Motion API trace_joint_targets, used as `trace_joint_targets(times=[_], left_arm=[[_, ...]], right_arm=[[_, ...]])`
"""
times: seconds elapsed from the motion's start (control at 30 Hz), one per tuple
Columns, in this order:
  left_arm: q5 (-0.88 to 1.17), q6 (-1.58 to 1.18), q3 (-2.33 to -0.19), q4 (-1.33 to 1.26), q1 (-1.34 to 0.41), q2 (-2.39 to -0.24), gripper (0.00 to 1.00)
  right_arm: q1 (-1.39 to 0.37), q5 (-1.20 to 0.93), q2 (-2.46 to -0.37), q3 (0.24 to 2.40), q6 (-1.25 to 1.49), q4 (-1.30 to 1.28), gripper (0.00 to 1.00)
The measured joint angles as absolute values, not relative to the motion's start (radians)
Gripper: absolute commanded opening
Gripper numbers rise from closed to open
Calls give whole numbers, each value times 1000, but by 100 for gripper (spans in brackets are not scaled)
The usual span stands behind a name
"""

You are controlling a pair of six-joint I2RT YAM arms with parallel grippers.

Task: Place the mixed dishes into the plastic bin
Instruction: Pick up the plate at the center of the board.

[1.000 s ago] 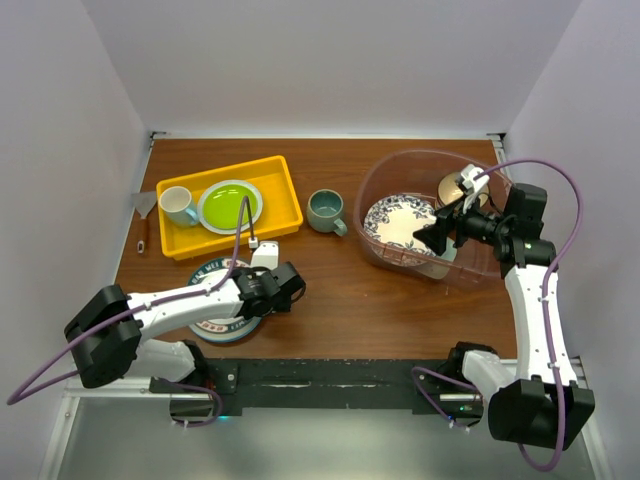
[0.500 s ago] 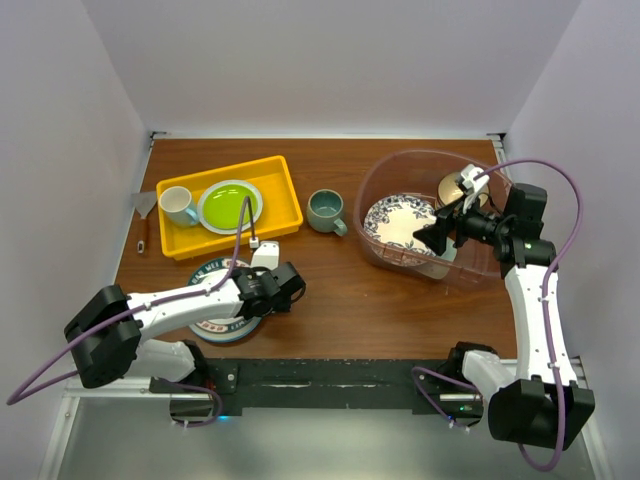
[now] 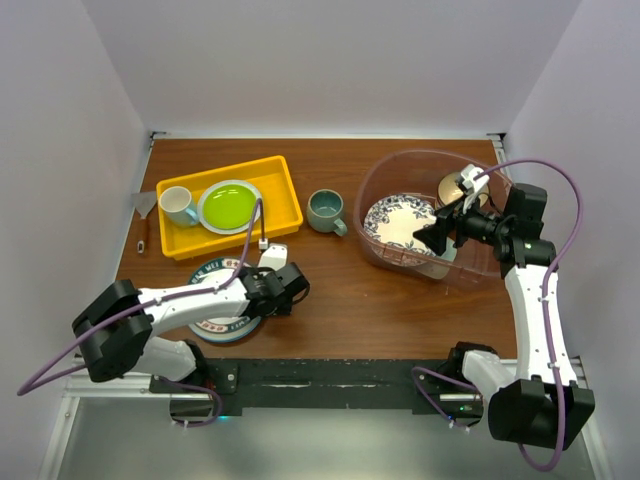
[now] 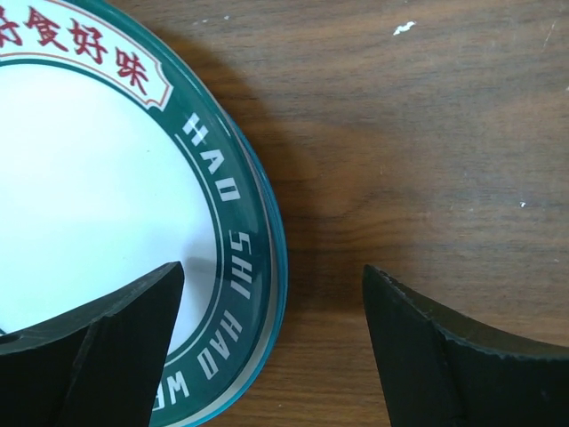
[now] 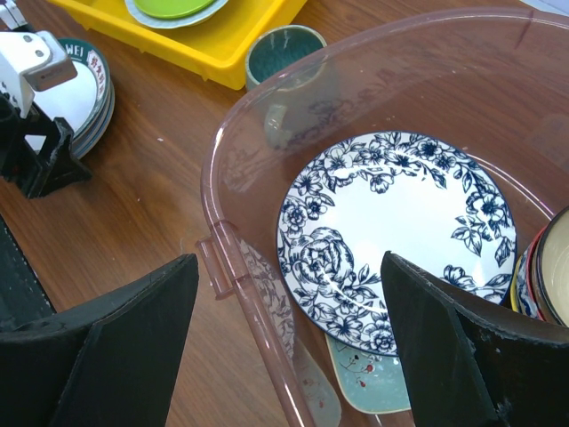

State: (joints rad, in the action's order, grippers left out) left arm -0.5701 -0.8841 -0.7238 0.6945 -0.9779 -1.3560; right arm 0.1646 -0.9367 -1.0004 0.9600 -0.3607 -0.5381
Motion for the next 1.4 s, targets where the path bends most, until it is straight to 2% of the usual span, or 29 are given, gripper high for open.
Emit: trace_joint_targets(times=[0.23, 0.33, 0.63, 0.77, 0.9, 1.0, 1.2, 1.4], left_arm=[[-535, -818, -724, 663, -984, -1359, 53], [-516, -780, -723, 656, -985, -1335, 45], [-448, -731, -722, 600, -991, -1234, 31], [-444, -717, -722, 591, -991, -1222, 35], [-449, -712, -722, 594, -991, -1222, 53], [-464, -716, -722, 606, -991, -1222, 58], [-505, -722, -722, 628, -994, -1250, 59], [-579, -753, -733, 670, -1029, -1384, 58]], right_arm=[[165, -937, -1000, 960, -361, -538, 88], [165, -937, -1000, 960, -361, -538, 88], [165, -937, -1000, 959, -361, -538, 88], [165, -937, -1000, 959, -361, -538, 89], [165, -938, -1000, 958, -361, -538, 89], [165, -938, -1000, 958, -361, -538, 89], [165, -938, -1001, 957, -361, -538, 89], [165, -938, -1001, 957, -361, -538, 89]])
